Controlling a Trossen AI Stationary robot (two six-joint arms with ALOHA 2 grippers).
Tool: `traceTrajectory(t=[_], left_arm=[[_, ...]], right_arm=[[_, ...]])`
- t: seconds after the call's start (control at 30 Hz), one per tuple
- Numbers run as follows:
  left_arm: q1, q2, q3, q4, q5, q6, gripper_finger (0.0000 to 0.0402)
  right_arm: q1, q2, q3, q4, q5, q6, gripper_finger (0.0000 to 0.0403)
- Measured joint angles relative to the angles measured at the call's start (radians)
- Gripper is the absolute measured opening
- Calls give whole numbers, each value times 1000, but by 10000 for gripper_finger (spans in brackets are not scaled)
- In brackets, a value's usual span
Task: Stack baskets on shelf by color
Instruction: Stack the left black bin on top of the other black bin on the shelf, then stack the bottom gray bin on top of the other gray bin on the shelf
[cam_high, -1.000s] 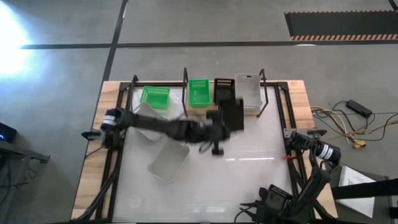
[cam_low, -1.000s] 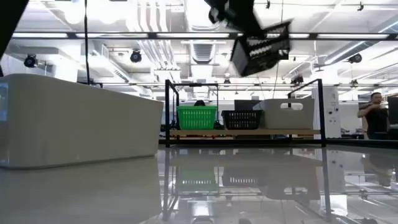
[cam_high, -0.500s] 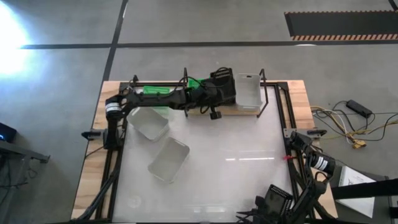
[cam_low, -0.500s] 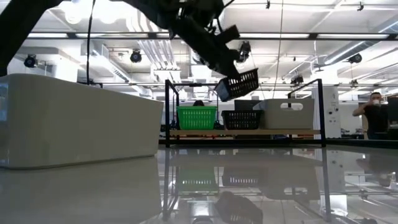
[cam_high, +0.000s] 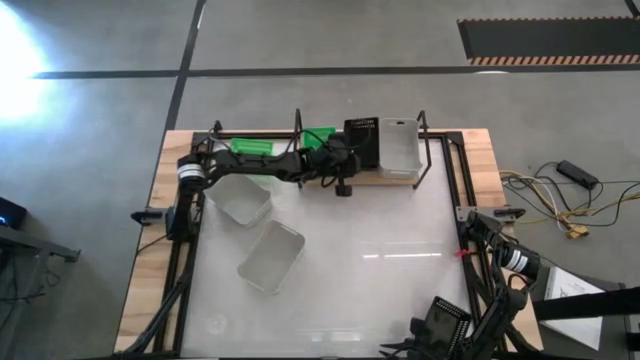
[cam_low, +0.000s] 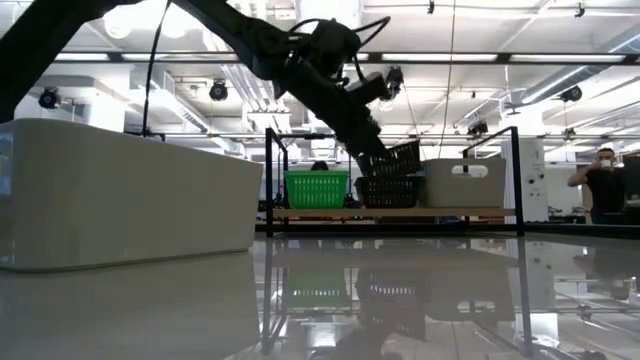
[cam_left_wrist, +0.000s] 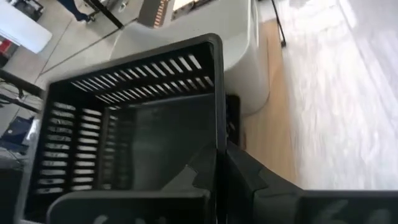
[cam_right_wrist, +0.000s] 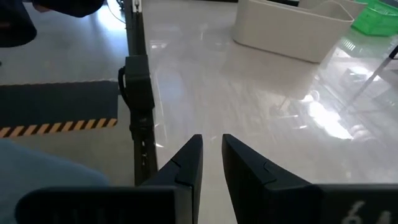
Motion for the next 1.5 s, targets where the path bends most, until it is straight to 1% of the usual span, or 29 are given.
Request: traceTrajectory(t=[0.2, 0.33, 0.6, 0.7, 0.9, 1.0, 1.13, 1.27, 1.37, 1.5], left_arm=[[0, 1, -7, -34, -1, -5, 0], [0, 1, 4, -95, -1, -36, 0], [-3, -18, 9, -114, -1, -89, 2], [-2, -20, 9, -114, -2, -85, 21], [-3, -20, 4, -114, 3, -82, 82], [-6, -25, 6, -115, 3, -82, 105], [-18, -68, 6, -115, 3, -82, 120], [-52, -152, 4, -173, 1, -84, 123], [-108, -232, -2, -271, -12, -107, 123], [-229, -340, -8, -425, -61, -189, 123]], right_arm=[[0, 0, 0, 2, 0, 0, 54], [0, 0, 0, 3, 0, 0, 54], [0, 0, 0, 3, 0, 0, 54], [0, 0, 0, 3, -1, 0, 54], [0, 0, 0, 3, 0, 0, 54], [0, 0, 0, 3, -1, 0, 54], [0, 0, 0, 3, -1, 0, 54], [0, 0, 0, 2, -2, -9, 54], [0, 0, 0, -2, -2, -12, 54], [-5, 0, 0, -2, -2, -2, 54]])
